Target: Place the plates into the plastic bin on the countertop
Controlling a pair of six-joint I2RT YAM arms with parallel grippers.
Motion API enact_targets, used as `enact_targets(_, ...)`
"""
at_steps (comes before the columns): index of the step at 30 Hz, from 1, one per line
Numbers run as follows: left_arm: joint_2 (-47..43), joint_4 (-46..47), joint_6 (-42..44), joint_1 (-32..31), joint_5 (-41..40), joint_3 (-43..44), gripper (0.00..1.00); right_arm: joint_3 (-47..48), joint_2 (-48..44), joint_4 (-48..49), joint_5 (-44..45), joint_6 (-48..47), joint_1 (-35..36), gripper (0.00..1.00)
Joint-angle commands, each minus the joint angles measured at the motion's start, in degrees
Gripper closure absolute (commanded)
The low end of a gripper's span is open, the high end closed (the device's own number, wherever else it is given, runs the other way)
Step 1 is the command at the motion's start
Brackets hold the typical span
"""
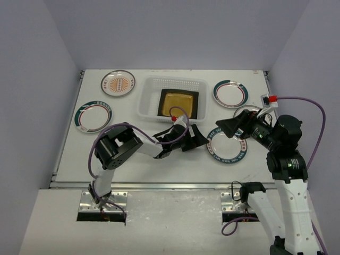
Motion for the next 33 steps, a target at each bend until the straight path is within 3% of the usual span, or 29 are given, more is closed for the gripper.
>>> enact_targets(1,5.36,0.04,-3.58,-0.45,3.07,3.51,0.29,-0.16,0.21,1.8,0.07,0.42,-0.18,0.01)
enact_targets(5,8.46,0.81,-3.7,-0.49,4.83,5.84,0.47,-0.23,0.24,2.61,-0.45,0.83,-0.17,0.01)
enact_targets(13,13.59,1.4,-4.34,-0.57,6.96,8.26,0.55,-0.99,0.39,4.17,-1.28,1.39,-0.2,0.01)
enact_targets(19,14.41,2.4,-5.99,-0.66,5.18,6.58,0.83,-1.94,0.3,4.87,-2.06,1.91,-0.15,0.01)
enact_targets(24,15.12,6.0,-5.93,-0.66,4.55,6.12,0.98,-1.94,0.14,5.2,-2.55,2.09,-0.15,0.01)
enact_targets(29,14.34,8.44,-6.7,-0.75,4.3,5.03,1.0,-1.95,0.21,5.26,-2.64,2.18,-0.2,0.01)
enact_targets(33,6.9,12.29,-7.15,-0.84,4.03,-2.54,1.0,-1.52,0.3,4.61,-2.16,1.57,-0.16,0.01)
